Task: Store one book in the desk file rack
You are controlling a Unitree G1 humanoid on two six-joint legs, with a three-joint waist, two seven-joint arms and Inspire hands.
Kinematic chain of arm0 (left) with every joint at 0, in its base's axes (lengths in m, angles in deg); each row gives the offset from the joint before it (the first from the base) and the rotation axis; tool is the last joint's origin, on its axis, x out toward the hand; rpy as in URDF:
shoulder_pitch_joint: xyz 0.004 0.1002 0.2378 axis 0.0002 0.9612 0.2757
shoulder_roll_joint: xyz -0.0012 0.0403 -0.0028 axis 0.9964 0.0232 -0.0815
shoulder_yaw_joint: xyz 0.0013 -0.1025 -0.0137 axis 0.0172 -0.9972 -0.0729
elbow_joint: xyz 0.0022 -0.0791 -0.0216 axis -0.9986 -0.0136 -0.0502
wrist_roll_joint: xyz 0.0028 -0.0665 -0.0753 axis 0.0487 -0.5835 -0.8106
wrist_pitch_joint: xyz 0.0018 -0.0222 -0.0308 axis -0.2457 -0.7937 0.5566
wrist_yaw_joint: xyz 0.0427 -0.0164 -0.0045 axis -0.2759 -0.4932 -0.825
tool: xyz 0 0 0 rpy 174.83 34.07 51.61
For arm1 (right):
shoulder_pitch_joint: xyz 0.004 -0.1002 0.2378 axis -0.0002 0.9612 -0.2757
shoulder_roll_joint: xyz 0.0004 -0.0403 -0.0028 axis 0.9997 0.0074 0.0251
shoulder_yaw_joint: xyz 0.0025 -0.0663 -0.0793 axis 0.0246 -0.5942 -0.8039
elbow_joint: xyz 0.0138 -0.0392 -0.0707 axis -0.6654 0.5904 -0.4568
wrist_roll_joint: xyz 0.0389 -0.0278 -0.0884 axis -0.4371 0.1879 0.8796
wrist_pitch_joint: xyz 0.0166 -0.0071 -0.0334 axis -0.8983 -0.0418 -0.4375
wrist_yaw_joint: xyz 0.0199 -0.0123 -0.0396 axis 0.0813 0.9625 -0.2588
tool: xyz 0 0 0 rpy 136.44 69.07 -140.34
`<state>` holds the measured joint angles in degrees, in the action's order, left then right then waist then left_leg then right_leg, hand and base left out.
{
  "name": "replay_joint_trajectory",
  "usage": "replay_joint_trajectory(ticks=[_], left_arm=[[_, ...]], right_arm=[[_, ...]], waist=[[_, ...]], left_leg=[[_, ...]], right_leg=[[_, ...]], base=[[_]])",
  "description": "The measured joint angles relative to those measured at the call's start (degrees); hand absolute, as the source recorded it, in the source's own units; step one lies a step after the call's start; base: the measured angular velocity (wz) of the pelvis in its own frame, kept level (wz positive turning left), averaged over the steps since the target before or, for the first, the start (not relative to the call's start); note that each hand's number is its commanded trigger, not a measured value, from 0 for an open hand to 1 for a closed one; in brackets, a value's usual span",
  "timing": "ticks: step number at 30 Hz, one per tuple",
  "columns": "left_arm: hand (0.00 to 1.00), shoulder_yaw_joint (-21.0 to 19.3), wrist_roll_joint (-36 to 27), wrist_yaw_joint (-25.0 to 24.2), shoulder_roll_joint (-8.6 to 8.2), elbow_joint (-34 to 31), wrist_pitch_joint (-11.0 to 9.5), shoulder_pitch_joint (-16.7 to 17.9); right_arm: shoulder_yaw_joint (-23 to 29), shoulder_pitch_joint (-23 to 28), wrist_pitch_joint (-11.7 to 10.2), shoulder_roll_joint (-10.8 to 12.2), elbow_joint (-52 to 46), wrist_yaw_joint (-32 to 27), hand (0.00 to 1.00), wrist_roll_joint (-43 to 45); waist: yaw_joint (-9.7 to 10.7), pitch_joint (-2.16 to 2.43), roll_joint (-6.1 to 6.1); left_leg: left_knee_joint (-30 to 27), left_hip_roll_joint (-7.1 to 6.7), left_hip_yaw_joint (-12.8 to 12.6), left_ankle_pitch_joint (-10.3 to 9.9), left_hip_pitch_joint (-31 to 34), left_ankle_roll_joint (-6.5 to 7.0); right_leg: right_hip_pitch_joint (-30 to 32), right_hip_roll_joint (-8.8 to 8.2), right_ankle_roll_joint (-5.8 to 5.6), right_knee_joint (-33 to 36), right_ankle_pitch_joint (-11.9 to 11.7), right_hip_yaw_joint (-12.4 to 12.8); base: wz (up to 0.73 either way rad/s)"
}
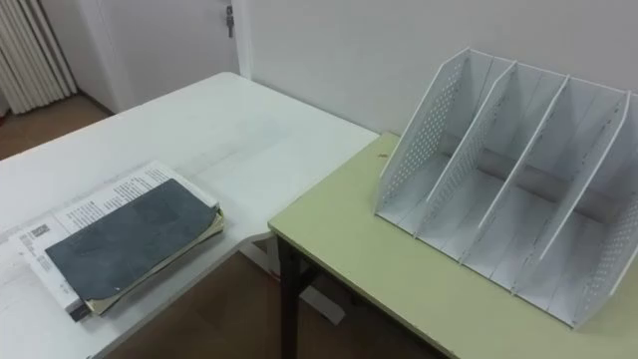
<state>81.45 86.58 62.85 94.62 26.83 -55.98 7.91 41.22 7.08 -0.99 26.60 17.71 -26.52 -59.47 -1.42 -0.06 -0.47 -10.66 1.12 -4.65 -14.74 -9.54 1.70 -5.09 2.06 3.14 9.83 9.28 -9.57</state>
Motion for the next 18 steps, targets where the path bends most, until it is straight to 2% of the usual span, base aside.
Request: replay_joint_trajectory(ticks=[12, 18], left_arm=[[0.0, 0.0, 0.04, -0.02, 0.01, 0.08, -0.18, 0.28], [0.0, -0.06, 1.49, 0.17, -0.03, -0.48, -1.94, 0.48]], right_arm=[[-0.09, 0.0, -0.12, 0.02, -0.23, -0.09, 0.0, 0.22], [-0.73, 0.11, -1.23, 0.01, -0.37, -0.02, 0.0, -0.04]], waist=[[-0.1, -0.01, -0.02], [-0.48, -0.05, -0.05]], left_leg=[[-0.08, 0.02, -0.02, 0.0, -0.12, 0.0], [-0.05, 0.01, 0.07, 0.0, -0.06, 0.0]], right_leg=[[-0.14, 0.01, 0.01, 0.06, 0.0, 0.01], [-0.02, 0.09, 0.03, 0.09, 0.05, 0.32]], base=[[0.0], [0.0]])
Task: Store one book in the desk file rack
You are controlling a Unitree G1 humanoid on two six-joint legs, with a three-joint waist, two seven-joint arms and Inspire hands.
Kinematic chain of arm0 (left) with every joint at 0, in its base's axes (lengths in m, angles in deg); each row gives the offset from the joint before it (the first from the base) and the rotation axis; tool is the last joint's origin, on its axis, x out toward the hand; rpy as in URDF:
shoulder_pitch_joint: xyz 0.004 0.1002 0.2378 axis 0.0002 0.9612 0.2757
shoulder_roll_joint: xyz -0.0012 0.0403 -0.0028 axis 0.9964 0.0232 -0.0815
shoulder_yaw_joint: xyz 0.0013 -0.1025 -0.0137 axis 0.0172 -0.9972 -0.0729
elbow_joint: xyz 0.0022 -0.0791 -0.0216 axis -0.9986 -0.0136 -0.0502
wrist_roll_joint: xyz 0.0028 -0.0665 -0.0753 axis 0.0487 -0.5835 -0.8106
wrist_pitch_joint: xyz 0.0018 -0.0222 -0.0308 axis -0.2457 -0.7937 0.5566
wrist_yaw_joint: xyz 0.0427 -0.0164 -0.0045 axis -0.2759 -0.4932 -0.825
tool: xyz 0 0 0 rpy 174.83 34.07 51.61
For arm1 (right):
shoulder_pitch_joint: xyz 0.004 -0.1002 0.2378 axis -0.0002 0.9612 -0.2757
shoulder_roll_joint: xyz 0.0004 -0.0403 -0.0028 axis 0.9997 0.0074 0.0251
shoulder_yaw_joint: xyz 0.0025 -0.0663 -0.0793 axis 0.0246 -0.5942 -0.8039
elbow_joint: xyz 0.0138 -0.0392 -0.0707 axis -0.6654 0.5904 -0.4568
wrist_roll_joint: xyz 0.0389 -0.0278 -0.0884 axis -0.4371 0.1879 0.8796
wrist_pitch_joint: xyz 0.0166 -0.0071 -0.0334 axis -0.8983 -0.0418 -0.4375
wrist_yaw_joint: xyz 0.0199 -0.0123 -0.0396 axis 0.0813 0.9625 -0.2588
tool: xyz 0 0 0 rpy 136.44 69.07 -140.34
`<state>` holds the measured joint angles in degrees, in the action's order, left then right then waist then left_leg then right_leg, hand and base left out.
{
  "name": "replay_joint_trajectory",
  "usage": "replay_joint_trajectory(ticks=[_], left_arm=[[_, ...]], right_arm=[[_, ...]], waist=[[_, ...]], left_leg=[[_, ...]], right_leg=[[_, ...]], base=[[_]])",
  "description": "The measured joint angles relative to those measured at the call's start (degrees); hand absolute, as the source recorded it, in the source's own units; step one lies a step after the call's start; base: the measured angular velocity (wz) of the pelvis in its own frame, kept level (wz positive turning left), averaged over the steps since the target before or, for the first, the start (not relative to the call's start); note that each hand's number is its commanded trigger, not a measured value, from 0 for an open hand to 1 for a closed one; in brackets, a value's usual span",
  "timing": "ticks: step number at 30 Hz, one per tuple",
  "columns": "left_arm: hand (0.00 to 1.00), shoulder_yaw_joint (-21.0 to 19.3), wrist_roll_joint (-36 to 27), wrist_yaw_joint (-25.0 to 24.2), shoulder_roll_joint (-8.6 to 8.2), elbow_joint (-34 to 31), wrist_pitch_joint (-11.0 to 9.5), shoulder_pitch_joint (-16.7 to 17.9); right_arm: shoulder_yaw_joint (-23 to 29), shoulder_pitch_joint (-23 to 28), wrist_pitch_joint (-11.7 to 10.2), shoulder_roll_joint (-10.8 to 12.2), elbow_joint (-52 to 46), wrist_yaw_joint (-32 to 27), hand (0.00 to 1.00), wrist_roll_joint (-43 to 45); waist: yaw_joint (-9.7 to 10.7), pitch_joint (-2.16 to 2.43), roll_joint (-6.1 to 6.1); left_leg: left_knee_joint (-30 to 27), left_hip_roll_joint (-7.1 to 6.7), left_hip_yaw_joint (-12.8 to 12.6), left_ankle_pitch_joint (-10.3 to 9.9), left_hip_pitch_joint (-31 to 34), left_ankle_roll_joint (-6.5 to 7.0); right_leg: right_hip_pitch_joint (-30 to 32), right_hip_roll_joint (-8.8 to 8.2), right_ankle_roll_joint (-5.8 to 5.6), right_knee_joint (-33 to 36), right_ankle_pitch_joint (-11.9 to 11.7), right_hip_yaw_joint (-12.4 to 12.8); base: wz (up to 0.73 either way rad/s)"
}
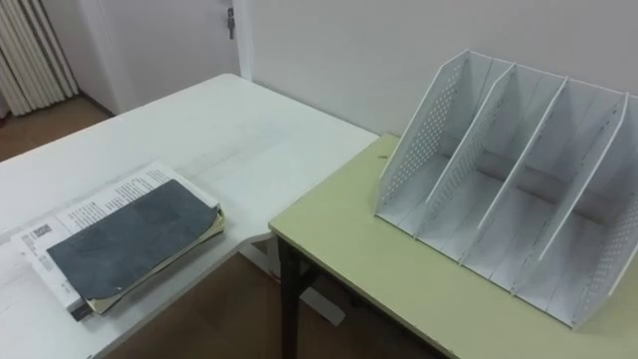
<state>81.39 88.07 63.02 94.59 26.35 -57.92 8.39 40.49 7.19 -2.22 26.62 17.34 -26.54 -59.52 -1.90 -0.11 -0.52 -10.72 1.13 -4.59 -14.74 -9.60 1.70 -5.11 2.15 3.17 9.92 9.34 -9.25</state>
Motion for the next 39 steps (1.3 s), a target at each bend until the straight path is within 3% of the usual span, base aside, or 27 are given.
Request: replay_joint_trajectory(ticks=[9, 12, 17, 20, 23, 28, 33, 36, 39], left_arm=[[0.0, 0.04, 12.9, 1.84, -0.01, -4.09, -2.36, -1.26], [0.0, 0.25, 17.19, 2.62, -0.01, -8.72, -2.59, -1.36], [0.0, 0.79, 20.02, 4.74, -0.1, -15.65, -5.71, -2.57], [0.0, 4.99, 23.69, 6.75, -0.39, -15.9, -8.25, -4.78], [0.0, 9.62, 31.42, 6.74, -1.18, -22.03, -8.35, -4.73], [0.0, 17.5, 37.35, 6.74, -1.12, -28.02, -9.47, -6.05], [0.0, 25.03, 38.34, 6.43, -1.0, -31.56, -9.88, -6.86], [0.0, 27.56, 38.53, 6.2, -1.01, -34.4, -10.22, -7.0], [0.0, 30.92, 38.56, 5.83, 0.87, -41.65, -10.21, -7.02]], right_arm=[[-1.41, -0.06, -2.42, -0.02, 0.02, -0.13, 0.0, 0.44], [-2.15, -0.11, -3.15, -0.02, -0.11, -0.25, 0.0, 0.4], [-3.33, -1.18, -4.44, 0.02, 0.09, -0.68, 0.0, 1.65], [-3.76, -1.97, -5.0, 0.07, 0.44, -1.11, 0.0, 2.51], [-4.18, -2.24, -5.47, 0.17, 0.22, -1.1, 0.0, 2.9], [-4.89, -2.65, -6.24, 0.09, -0.1, -0.07, 0.0, 3.86], [-6.4, -4.0, -6.26, 0.06, 0.23, -0.1, 0.0, 3.74], [-7.25, -4.17, -6.32, 0.12, 0.2, -0.27, 0.0, 3.48], [-8.34, -4.73, -6.4, 0.09, 0.27, -0.46, 0.0, 3.45]], waist=[[0.43, -0.02, -0.09], [0.52, -0.11, -0.23], [1.76, -0.14, -0.26], [3.01, -0.14, -0.22], [4.17, -0.21, -0.24], [5.6, -0.18, -0.24], [7.06, -0.26, -0.17], [7.29, -0.25, -0.07], [7.9, -0.29, -0.02]], left_leg=[[0.43, 0.02, 0.12, -0.01, 0.09, -0.02], [0.46, -0.01, 0.02, 0.0, 0.14, -0.02], [0.4, -0.1, 0.18, 0.0, 0.2, 0.0], [0.41, -0.51, 0.24, 0.03, 0.05, 0.02], [0.35, -0.57, 0.04, 0.03, 0.2, 0.03], [0.5, -0.57, -0.09, 0.06, -0.02, 0.04], [0.57, -0.61, -0.2, 0.06, 0.09, 0.04], [0.56, -0.62, -0.25, 0.06, 0.15, 0.04], [0.57, -0.56, -0.22, 0.07, 0.07, 0.03]], right_leg=[[0.02, 0.03, 0.01, -0.2, 0.11, -0.27], [0.09, 0.04, -0.01, -0.27, 0.1, -0.2], [0.21, -0.03, -0.04, -0.28, 0.1, -0.17], [0.09, -0.04, -0.06, -0.25, 0.09, 0.03], [0.22, -0.14, -0.14, -0.29, 0.06, -0.01], [0.3, -0.03, -0.16, -0.23, 0.05, 0.55], [0.45, -0.02, -0.23, -0.38, 0.0, 0.7], [0.45, 0.0, -0.23, -0.39, 0.0, 0.69], [0.41, -0.01, -0.22, -0.36, -0.01, 0.48]], base=[[0.0], [0.0], [-0.01], [-0.03], [0.0], [-0.06], [-0.02], [0.0], [0.02]])
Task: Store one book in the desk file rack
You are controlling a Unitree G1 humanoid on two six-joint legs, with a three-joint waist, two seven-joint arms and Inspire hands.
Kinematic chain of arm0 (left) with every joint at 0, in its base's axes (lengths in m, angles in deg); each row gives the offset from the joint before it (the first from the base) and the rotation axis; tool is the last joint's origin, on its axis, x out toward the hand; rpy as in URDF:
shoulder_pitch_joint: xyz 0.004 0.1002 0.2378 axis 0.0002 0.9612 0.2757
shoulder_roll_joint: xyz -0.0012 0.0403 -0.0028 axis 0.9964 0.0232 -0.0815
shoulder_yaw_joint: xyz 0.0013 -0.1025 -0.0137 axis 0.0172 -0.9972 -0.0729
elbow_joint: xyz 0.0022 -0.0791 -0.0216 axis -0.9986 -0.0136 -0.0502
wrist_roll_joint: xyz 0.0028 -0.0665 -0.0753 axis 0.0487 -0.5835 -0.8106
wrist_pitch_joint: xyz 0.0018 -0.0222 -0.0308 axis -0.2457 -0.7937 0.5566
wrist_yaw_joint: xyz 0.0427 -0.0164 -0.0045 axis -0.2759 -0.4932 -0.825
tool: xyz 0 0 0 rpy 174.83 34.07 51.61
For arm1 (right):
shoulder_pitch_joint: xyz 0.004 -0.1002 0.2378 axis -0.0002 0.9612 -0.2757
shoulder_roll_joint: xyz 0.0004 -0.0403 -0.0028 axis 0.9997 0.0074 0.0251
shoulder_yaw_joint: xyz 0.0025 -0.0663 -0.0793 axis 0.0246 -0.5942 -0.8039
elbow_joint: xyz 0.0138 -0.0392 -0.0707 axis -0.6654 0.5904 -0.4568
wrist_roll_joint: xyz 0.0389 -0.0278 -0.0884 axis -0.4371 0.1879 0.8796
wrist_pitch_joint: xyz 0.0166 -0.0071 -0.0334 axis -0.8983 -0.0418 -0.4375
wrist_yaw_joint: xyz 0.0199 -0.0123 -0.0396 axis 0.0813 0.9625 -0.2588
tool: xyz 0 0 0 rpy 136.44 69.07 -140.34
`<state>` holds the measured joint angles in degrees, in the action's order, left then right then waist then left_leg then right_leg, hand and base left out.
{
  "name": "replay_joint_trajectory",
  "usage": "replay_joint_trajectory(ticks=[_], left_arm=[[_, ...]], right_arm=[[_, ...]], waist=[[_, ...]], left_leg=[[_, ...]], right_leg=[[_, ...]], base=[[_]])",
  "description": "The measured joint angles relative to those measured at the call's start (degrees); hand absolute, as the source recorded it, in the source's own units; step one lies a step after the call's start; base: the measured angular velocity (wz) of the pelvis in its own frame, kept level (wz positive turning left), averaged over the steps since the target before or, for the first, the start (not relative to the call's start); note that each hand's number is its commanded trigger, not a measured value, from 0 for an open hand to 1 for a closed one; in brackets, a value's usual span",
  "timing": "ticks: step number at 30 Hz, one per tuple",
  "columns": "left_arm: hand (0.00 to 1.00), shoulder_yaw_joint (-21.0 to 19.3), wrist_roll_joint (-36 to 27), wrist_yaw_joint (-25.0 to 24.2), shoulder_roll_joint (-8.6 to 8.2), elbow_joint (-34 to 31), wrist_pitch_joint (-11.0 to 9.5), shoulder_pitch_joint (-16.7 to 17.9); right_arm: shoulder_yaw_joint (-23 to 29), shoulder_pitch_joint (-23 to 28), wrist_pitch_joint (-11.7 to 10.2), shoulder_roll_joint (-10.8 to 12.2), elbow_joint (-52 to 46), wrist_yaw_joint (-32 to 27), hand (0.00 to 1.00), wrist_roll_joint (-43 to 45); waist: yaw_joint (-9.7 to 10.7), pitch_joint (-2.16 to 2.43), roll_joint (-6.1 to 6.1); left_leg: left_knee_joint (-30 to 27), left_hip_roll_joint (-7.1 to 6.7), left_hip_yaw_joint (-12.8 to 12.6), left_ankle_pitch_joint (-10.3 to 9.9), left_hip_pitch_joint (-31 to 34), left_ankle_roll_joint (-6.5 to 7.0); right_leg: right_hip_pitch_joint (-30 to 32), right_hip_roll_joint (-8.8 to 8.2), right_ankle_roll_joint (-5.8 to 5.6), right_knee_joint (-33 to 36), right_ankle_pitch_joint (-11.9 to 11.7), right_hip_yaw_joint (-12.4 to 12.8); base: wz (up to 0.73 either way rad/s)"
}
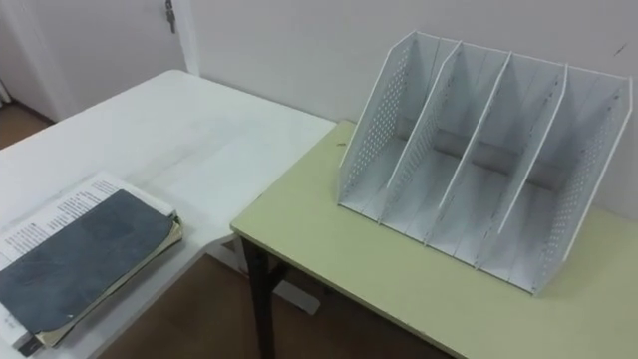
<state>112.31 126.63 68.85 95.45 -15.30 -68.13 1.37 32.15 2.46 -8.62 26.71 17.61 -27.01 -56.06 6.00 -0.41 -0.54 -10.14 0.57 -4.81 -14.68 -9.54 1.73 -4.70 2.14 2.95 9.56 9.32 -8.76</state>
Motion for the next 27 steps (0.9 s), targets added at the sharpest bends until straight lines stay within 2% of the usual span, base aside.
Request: replay_joint_trajectory(ticks=[2, 5, 10, 17, 21, 22, 25, 27], left_arm=[[0.0, 0.83, -0.02, 0.0, 0.83, -4.35, -0.11, -0.47], [0.0, 0.69, 1.37, 0.01, 0.87, -8.24, -0.26, -0.46], [0.0, -0.01, 4.88, 0.75, 3.03, -18.57, -0.99, -0.39], [0.0, -2.96, 8.96, 3.74, 3.89, -21.75, -1.5, -0.36], [0.0, -5.76, 11.02, 7.44, 4.68, -25.04, -1.67, 0.16], [0.0, -6.54, 11.24, 8.28, 4.73, -25.78, -1.71, 0.42], [0.0, -9.05, 13.59, 10.27, 4.78, -27.59, -1.87, 1.29], [0.0, -10.2, 13.95, 11.82, 4.78, -27.93, -2.0, 1.32]], right_arm=[[-0.38, -0.49, 0.07, 0.0, 0.47, 0.01, 0.0, 0.0], [-0.37, -0.31, 0.06, -0.04, 0.55, 0.16, 0.0, -1.07], [0.12, -0.12, 0.03, -0.11, 0.72, 0.41, 0.0, -1.09], [0.13, -0.12, 0.17, -0.12, 1.41, 0.46, 0.0, -1.32], [0.18, 0.13, 0.17, -0.12, 2.17, 0.46, 0.0, -3.08], [0.32, 0.4, 0.15, -0.12, 2.17, 0.44, 0.0, -3.23], [0.52, 0.51, 0.15, -0.13, 2.18, 0.42, 0.0, -3.11], [0.04, 0.61, 0.14, -0.28, 2.31, 0.31, 0.0, -3.12]], waist=[[0.16, 0.01, 0.1], [0.11, -0.03, 0.14], [0.03, 0.02, 0.35], [-0.47, 0.07, 0.56], [-0.87, 0.19, 0.69], [-1.37, 0.37, 0.94], [-2.11, 0.53, 1.15], [-2.78, 0.44, 0.99]], left_leg=[[0.03, 0.06, -0.04, 0.0, -0.04, 0.0], [0.12, -0.02, -0.06, 0.0, 0.01, 0.0], [0.1, 0.26, 0.42, 0.0, -0.07, 0.0], [0.22, 0.14, 0.45, 0.0, 0.21, 0.0], [-0.08, 0.02, 0.93, 0.0, 0.81, 0.0], [-0.07, 0.03, 1.03, 0.0, 0.81, 0.0], [-0.07, 0.26, 1.42, 0.0, 0.81, 0.0], [-0.05, 0.33, 1.71, 0.0, 0.75, 0.0]], right_leg=[[-0.18, -0.01, 0.0, -0.02, 0.0, 0.07], [-0.05, -0.01, -0.01, -0.07, 0.01, 0.18], [-0.37, -0.09, -0.07, -0.87, -0.11, -0.52], [-0.18, 0.0, -0.08, -1.03, -0.14, -0.68], [-0.17, -0.07, -0.1, -1.53, -0.19, -1.12], [-0.3, -0.06, -0.11, -1.73, -0.23, -1.24], [-0.6, -0.06, -0.09, -1.81, -0.24, -1.55], [-0.92, -0.03, -0.07, -1.8, -0.25, -1.61]], base=[[-0.04], [-0.01], [0.05], [0.01], [0.06], [0.04], [0.03], [0.02]])
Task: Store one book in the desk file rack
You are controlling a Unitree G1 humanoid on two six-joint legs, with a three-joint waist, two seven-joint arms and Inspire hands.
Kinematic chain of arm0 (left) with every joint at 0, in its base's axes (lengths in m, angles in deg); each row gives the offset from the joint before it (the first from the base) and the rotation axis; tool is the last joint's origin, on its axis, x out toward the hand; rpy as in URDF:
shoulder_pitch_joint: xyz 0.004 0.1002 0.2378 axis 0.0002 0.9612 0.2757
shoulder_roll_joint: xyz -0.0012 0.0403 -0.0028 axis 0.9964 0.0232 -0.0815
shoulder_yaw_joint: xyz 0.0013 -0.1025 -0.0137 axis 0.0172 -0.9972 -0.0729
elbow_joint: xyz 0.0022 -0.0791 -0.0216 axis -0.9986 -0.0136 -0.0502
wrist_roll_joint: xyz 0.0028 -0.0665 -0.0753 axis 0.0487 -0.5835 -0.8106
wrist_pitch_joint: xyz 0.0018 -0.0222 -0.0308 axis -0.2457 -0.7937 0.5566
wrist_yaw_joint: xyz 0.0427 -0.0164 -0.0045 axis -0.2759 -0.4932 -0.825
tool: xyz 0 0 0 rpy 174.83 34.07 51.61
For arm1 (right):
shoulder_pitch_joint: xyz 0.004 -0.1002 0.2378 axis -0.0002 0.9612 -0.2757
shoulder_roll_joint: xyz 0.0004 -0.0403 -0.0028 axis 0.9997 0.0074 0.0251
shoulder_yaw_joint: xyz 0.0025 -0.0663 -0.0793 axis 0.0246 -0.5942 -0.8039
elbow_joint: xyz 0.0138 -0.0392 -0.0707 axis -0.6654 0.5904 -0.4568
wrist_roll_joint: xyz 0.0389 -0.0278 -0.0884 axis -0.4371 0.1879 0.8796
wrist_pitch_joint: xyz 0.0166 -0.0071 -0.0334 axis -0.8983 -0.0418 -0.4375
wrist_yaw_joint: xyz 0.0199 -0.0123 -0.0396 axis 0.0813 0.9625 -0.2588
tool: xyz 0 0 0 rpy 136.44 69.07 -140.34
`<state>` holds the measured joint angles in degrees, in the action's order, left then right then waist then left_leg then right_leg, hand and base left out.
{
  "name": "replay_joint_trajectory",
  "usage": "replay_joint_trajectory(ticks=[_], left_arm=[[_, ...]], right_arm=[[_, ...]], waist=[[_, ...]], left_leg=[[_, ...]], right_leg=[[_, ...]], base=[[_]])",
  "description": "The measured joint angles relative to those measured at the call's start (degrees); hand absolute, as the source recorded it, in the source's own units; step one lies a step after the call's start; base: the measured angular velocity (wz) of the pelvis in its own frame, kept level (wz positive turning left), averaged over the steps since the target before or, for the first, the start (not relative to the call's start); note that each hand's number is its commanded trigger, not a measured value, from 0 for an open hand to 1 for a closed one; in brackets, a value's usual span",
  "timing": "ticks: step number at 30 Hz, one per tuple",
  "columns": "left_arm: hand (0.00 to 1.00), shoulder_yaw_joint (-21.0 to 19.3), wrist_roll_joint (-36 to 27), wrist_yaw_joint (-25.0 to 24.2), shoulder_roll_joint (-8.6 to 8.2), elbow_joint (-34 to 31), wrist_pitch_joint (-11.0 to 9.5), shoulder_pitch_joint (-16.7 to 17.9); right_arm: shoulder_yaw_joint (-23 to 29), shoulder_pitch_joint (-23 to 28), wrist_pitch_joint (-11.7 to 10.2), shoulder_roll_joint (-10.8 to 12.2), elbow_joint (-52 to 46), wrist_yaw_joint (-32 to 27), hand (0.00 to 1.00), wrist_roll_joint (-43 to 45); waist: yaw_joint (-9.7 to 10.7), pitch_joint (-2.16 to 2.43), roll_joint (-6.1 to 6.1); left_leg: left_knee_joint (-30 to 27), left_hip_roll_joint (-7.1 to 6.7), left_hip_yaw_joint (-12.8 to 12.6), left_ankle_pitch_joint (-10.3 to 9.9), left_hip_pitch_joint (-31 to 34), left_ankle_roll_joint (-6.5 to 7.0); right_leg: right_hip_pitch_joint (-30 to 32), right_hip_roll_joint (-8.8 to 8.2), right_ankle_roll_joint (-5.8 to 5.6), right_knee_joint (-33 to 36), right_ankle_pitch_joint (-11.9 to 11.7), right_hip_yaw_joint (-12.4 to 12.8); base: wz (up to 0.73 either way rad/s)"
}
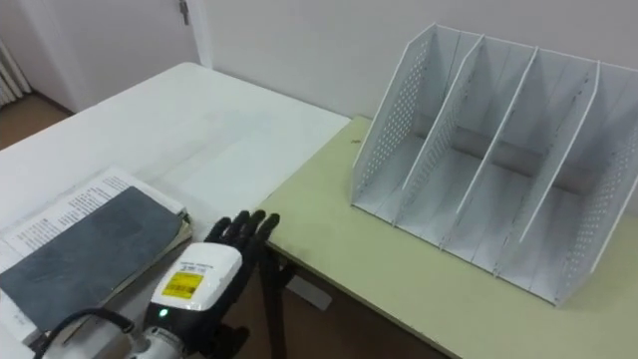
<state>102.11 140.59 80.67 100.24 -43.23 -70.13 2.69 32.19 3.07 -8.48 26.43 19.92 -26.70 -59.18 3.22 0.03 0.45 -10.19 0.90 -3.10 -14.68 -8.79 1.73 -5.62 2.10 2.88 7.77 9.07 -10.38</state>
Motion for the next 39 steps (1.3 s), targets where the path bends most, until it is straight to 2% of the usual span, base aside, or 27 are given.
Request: replay_joint_trajectory(ticks=[10, 13, 18, 22, 27, 31, 39], left_arm=[[0.0, -3.89, 0.89, 5.96, -0.18, -0.78, -0.57, 0.06], [0.0, -4.24, 0.9, 6.77, -0.18, -0.77, -0.56, 0.08], [0.0, -5.13, 1.11, 7.24, -0.16, -0.81, -0.48, 0.32], [0.0, -6.74, 1.18, 7.44, -0.15, -1.46, -0.38, 2.22], [0.0, -9.14, 1.2, 8.16, -0.04, -1.87, -0.41, 4.07], [0.0, -12.8, 1.19, 9.42, -0.05, -1.3, -0.38, 6.07], [0.0, -14.18, 0.96, 10.27, 0.07, 3.28, 1.07, 7.03]], right_arm=[[0.0, 0.12, 0.11, -0.6, 0.75, 0.21, 0.0, 0.0], [-0.01, 0.07, 0.16, -0.75, 1.2, 0.25, 0.0, 0.01], [-0.07, -0.46, 0.47, -0.83, 2.13, 0.17, 0.0, 1.12], [-0.21, -0.52, 0.91, -0.91, 2.29, 0.03, 0.0, 1.58], [-1.03, -0.3, 0.92, -0.98, 2.3, -0.78, 0.0, 1.65], [-1.05, 0.11, 1.32, -0.98, 1.9, -1.1, 0.0, 2.41], [0.2, 0.37, 1.34, -1.07, 1.52, -1.07, 0.0, 2.62]], waist=[[-2.0, -0.15, -0.25], [-2.14, -0.07, -0.35], [-2.79, 0.05, -0.5], [-3.88, 0.16, -0.56], [-5.29, 0.29, -0.38], [-5.3, 0.08, -0.58], [-5.14, 0.35, -0.12]], left_leg=[[-0.1, -0.12, 0.15, 0.0, 0.71, 0.0], [-0.66, -0.44, 0.17, 0.01, 1.31, 0.0], [-0.72, -0.65, 1.59, 0.33, 1.55, 0.08], [-0.79, -0.64, 2.02, 0.35, 1.25, 0.08], [-1.19, -0.55, 2.21, 0.35, 1.08, 0.08], [-1.11, -0.59, 2.14, 0.35, 0.81, 0.08], [-1.12, -0.66, 1.85, 0.35, 1.07, 0.08]], right_leg=[[-0.15, -0.26, 0.01, -0.05, -0.01, -1.6], [-0.17, -0.56, 0.0, -0.05, 0.0, -2.76], [-0.45, -0.95, -0.04, -0.06, 0.03, -4.18], [-0.99, -0.98, -0.04, -0.21, 0.03, -4.67], [-1.05, -1.01, -0.04, -0.15, 0.03, -4.69], [-1.14, -0.97, -0.04, -0.11, 0.03, -4.38], [-1.1, -0.91, -0.06, -0.05, 0.02, -4.05]], base=[[0.08], [0.21], [0.14], [0.04], [0.02], [-0.01], [0.0]])
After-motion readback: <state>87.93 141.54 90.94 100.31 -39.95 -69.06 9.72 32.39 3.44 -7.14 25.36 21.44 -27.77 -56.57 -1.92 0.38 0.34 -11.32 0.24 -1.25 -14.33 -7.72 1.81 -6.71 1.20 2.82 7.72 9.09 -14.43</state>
